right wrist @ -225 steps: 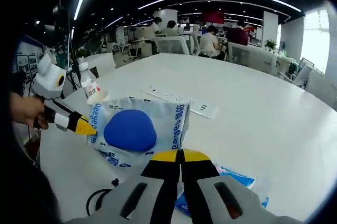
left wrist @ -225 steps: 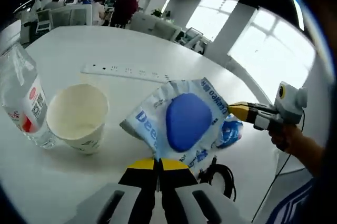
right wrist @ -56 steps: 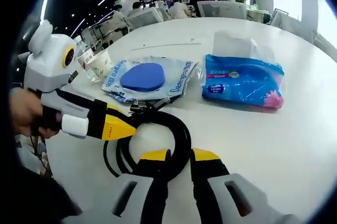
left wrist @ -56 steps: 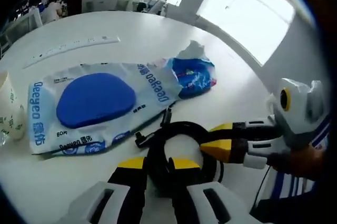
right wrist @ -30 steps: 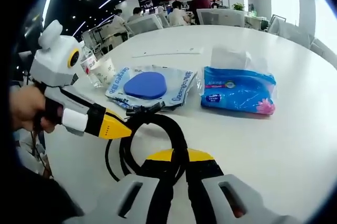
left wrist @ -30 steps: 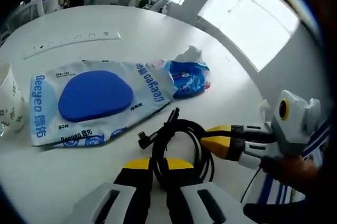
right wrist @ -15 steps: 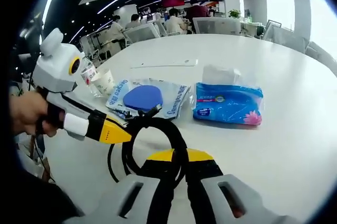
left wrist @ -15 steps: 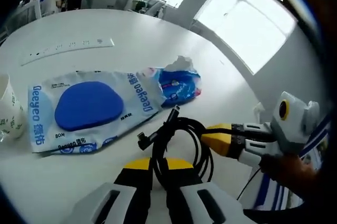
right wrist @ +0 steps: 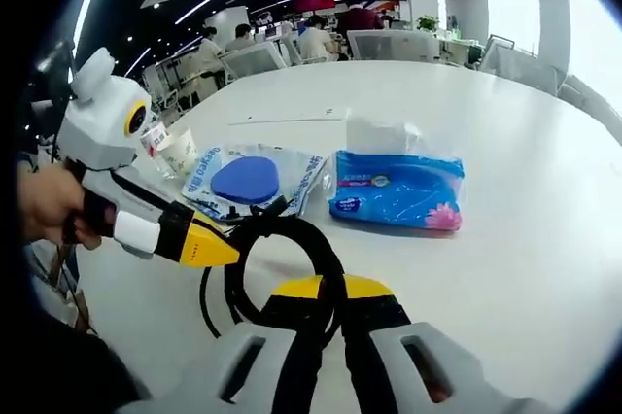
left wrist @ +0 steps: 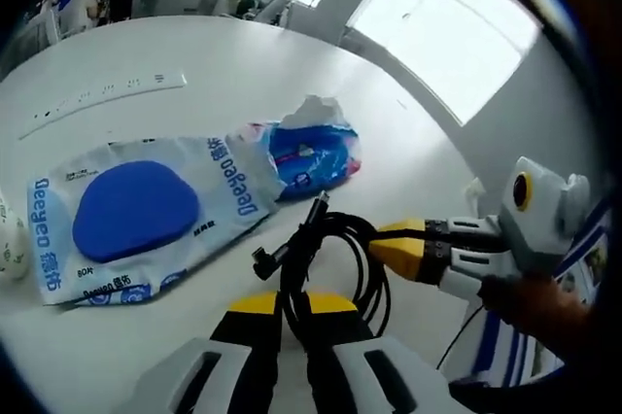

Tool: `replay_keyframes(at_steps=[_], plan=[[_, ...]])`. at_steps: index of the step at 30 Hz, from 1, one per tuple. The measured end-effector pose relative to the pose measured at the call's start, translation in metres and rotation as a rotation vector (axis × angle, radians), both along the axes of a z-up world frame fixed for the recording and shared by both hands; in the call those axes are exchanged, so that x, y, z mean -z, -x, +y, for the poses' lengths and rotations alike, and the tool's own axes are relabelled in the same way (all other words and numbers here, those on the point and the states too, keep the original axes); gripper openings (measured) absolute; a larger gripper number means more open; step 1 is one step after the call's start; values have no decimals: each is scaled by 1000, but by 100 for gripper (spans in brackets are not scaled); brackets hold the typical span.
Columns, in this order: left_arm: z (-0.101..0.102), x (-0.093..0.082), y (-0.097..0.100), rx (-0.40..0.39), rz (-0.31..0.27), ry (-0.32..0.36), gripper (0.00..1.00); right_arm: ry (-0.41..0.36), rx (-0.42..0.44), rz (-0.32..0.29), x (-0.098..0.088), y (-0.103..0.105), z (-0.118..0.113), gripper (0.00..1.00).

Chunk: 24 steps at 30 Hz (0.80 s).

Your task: Arrange the tabletop items into an orderly group along one side of the table until the central work area is clear of visible clutter.

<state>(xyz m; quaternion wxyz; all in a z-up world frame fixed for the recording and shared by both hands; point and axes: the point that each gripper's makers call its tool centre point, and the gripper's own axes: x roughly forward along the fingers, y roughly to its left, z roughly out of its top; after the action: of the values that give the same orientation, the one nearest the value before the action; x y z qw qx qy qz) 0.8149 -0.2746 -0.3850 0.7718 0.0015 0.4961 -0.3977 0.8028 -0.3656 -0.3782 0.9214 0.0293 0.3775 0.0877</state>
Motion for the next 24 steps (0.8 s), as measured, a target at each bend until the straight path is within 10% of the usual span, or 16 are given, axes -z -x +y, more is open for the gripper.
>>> replay_keyframes(at_steps=[24], plan=[[-10, 22, -7, -1, -6, -53, 7, -12, 59, 46, 32, -3, -10, 1]])
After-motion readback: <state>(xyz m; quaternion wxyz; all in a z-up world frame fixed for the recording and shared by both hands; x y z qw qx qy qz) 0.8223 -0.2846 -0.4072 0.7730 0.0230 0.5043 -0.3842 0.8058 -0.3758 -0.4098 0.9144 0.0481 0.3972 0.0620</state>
